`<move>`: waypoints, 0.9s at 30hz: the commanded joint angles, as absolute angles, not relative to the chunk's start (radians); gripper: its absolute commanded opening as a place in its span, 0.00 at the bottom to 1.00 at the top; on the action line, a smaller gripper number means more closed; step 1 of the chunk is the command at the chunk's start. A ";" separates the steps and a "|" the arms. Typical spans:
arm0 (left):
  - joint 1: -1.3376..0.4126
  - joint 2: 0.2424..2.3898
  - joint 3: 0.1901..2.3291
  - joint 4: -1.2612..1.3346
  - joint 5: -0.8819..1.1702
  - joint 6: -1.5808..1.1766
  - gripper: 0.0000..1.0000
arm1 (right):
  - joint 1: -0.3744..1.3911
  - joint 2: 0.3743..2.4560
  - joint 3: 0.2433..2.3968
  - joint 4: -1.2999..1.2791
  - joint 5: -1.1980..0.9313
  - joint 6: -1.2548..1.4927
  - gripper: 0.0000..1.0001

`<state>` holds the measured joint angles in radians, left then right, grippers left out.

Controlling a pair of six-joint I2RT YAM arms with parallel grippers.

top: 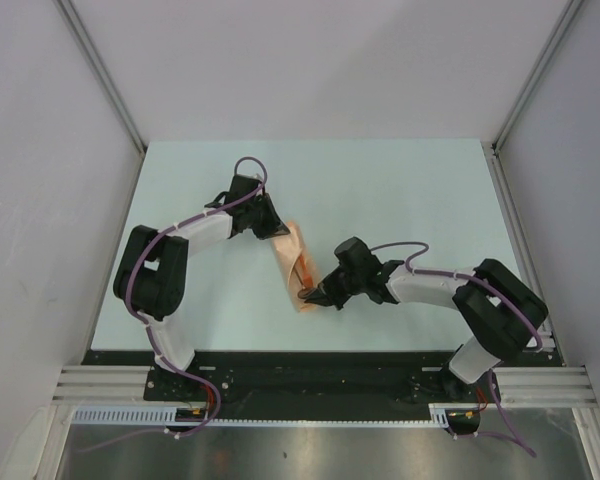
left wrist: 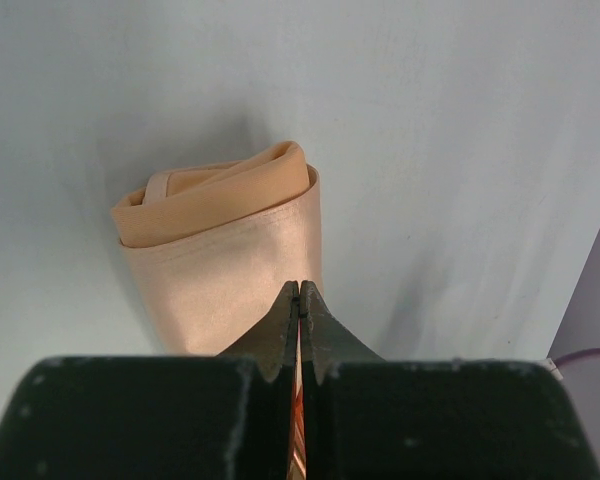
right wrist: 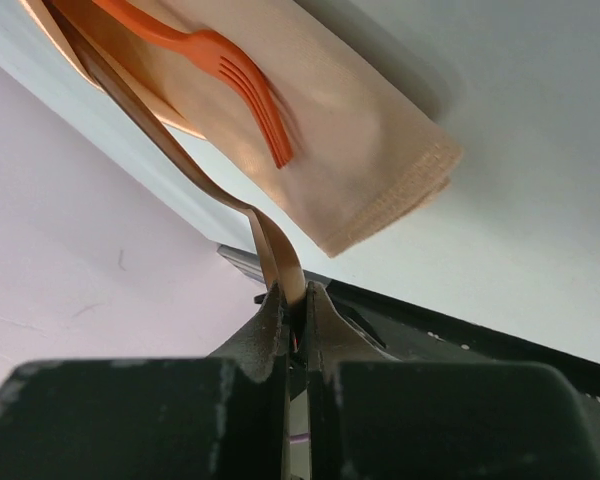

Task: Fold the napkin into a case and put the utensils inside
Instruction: Insert the spoon into the folded napkin.

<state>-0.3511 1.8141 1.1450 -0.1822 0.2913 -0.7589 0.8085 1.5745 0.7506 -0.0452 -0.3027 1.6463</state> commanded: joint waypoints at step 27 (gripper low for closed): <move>-0.356 1.767 1.157 -0.175 0.308 -0.756 0.00 | 0.782 1.732 0.861 0.114 -0.314 1.629 0.46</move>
